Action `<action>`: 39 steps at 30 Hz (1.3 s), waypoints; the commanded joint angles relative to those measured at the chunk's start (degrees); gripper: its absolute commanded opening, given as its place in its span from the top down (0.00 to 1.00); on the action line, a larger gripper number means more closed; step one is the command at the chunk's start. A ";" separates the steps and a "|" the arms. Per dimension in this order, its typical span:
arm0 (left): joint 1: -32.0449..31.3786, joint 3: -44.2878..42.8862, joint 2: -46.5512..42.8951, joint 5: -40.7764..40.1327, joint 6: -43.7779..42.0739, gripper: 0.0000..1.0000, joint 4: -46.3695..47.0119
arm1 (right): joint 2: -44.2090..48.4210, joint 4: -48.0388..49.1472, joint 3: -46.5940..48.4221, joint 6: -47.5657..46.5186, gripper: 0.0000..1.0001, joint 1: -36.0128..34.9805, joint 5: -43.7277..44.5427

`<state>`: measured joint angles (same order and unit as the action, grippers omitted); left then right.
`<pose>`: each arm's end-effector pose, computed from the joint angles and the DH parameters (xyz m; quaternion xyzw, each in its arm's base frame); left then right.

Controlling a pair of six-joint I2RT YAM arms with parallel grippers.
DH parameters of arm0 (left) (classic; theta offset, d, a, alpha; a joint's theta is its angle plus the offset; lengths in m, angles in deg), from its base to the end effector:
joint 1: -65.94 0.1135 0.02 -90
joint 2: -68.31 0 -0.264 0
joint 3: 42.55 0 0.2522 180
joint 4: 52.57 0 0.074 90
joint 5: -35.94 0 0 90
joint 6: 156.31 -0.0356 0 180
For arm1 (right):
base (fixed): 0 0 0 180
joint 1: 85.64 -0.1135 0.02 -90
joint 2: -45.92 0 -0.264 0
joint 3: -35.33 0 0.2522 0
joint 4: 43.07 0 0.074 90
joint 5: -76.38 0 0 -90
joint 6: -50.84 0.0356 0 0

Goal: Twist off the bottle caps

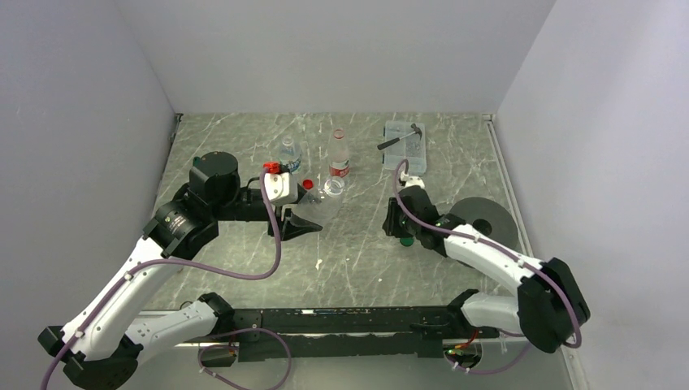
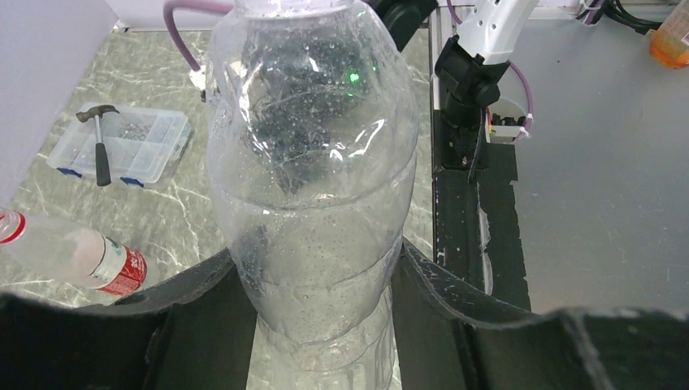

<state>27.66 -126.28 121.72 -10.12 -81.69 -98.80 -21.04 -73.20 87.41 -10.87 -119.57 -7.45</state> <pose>0.1230 -0.1285 0.4255 0.5352 0.5588 -0.4036 0.4883 0.1994 0.1295 0.2143 -0.0248 0.9225 0.1548 0.3528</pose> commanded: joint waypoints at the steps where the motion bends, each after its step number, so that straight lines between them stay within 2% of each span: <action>1: -0.04 -0.75 -0.75 0.60 -1.09 1.00 0.18 | -2.36 14.59 -3.59 4.82 0.88 -0.16 3.64; 5: -0.04 -0.27 -1.02 -0.05 -1.03 1.00 0.38 | -3.86 20.48 -6.47 5.25 0.87 -0.38 3.90; 9: -0.04 0.08 -1.00 -0.26 -0.82 1.00 0.55 | -5.46 23.45 -8.37 5.76 0.76 -1.35 4.52; 12: -0.04 0.57 -1.15 -0.98 -0.51 1.00 0.93 | -6.93 24.80 -9.28 6.43 0.70 -2.06 4.33; 19: -0.02 0.74 -1.29 -2.82 -0.26 1.00 2.09 | -10.93 24.59 -8.71 7.56 0.64 -4.31 5.65; 21: -0.02 0.60 -1.29 -3.41 -0.10 1.00 2.31 | -10.91 24.05 -8.14 7.44 0.55 -4.39 5.62; 25: -0.04 0.53 -1.38 -4.04 0.37 1.00 2.61 | -6.60 19.80 -4.89 5.40 0.26 -4.38 6.01; 29: -0.04 0.78 -1.29 -5.05 1.04 1.00 2.96 | 3.44 13.49 1.97 0.32 0.15 -4.39 5.28; 32: -0.04 0.87 -1.10 -7.13 2.34 1.00 4.09 | 9.73 10.51 8.98 -4.16 0.12 -4.39 0.05; 35: 0.01 0.36 -0.47 -11.95 4.44 1.00 5.17 | 14.62 11.50 15.59 -7.90 0.09 -4.39 -10.67; 39: 0.14 0.18 0.73 -16.13 6.01 1.00 6.09 | 15.65 12.57 23.73 -9.18 0.03 -4.39 -24.12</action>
<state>27.66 -125.60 121.56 -20.78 -78.58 -96.24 -6.30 -61.79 104.66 -15.83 -123.83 -16.10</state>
